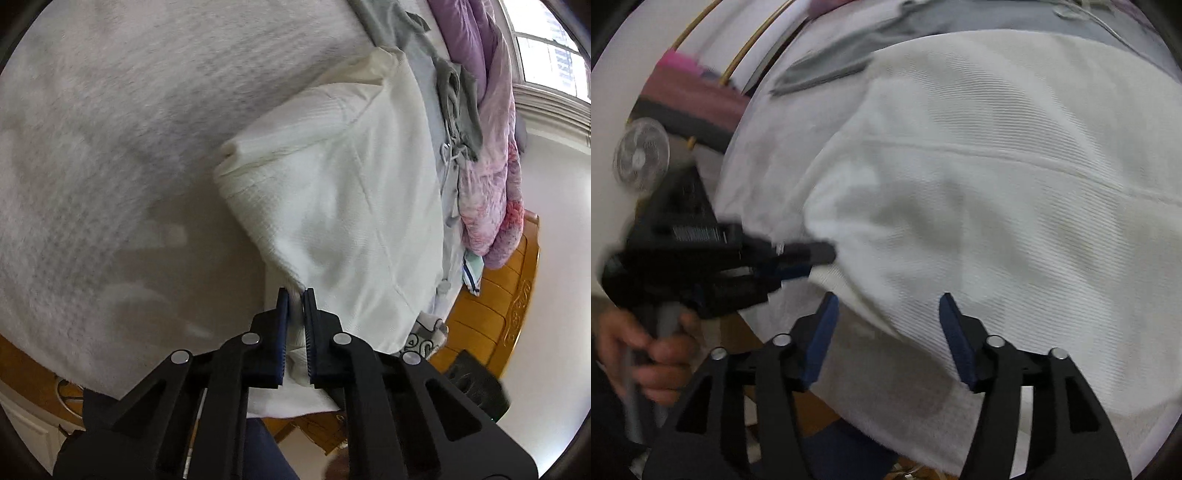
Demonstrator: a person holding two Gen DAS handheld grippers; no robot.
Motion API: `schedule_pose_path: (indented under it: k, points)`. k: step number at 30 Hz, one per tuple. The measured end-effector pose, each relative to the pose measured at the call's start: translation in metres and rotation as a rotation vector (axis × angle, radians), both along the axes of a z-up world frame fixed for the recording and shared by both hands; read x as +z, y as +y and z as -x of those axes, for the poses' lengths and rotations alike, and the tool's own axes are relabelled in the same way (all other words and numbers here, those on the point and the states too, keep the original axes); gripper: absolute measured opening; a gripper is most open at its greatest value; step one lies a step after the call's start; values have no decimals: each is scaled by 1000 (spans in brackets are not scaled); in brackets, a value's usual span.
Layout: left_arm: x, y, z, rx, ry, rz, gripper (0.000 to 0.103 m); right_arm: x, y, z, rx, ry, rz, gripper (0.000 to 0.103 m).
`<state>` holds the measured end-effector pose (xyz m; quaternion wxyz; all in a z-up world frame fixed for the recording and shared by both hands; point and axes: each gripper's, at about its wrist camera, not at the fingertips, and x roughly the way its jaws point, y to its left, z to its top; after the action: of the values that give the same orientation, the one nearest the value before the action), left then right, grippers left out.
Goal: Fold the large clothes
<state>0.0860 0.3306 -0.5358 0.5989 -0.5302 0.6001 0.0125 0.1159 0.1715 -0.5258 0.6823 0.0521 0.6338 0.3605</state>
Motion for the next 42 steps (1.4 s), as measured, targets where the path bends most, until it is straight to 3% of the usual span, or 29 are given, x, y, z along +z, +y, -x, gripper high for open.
schedule_pose_path:
  k: [9,11,12,14,15,17,19,21,22,23,24,25,27,31,36,39,42]
  points:
    - [1,-3,-15,-32,-24,55,8,-25,45,10,86,-246,172,55]
    - [2,2,-14,-46,-29,61,8,-29,48,6,98,-276,210,31]
    - [4,6,-14,-50,-40,72,8,-33,50,4,105,-258,209,16]
    - [13,12,-14,-71,-56,75,18,-33,41,-5,75,-202,180,11]
    - [22,15,-15,-81,-83,69,31,-31,34,-10,32,-154,145,9]
    - [47,24,-16,-70,-180,64,40,-26,21,-20,-63,-63,67,9]
    - [71,37,-12,-21,-283,43,53,-20,-2,-31,-192,41,-43,9]
    - [90,56,0,134,-332,-73,56,-14,-30,-39,-294,110,-140,9]
    - [91,62,5,206,-312,-116,58,-10,-43,-43,-337,129,-177,9]
    - [86,67,9,268,-242,-170,58,-6,-57,-46,-380,155,-220,9]
    - [81,65,6,260,-185,-204,58,-3,-65,-48,-411,171,-252,9]
    - [77,59,1,226,-133,-256,58,2,-80,-51,-446,187,-291,9]
    - [72,25,-23,102,-127,-335,59,12,-102,-54,-497,200,-346,9]
    - [69,-56,-72,-68,-181,-335,59,33,-165,-52,-598,186,-431,9]
    - [91,-165,-119,-212,-357,-291,59,49,-277,-39,-796,147,-463,9]
    - [91,-221,-135,-302,-398,-221,61,31,-330,-27,-918,168,-450,9]
    - [81,-251,-138,-356,-383,-248,67,-8,-378,-8,-1051,250,-408,7]
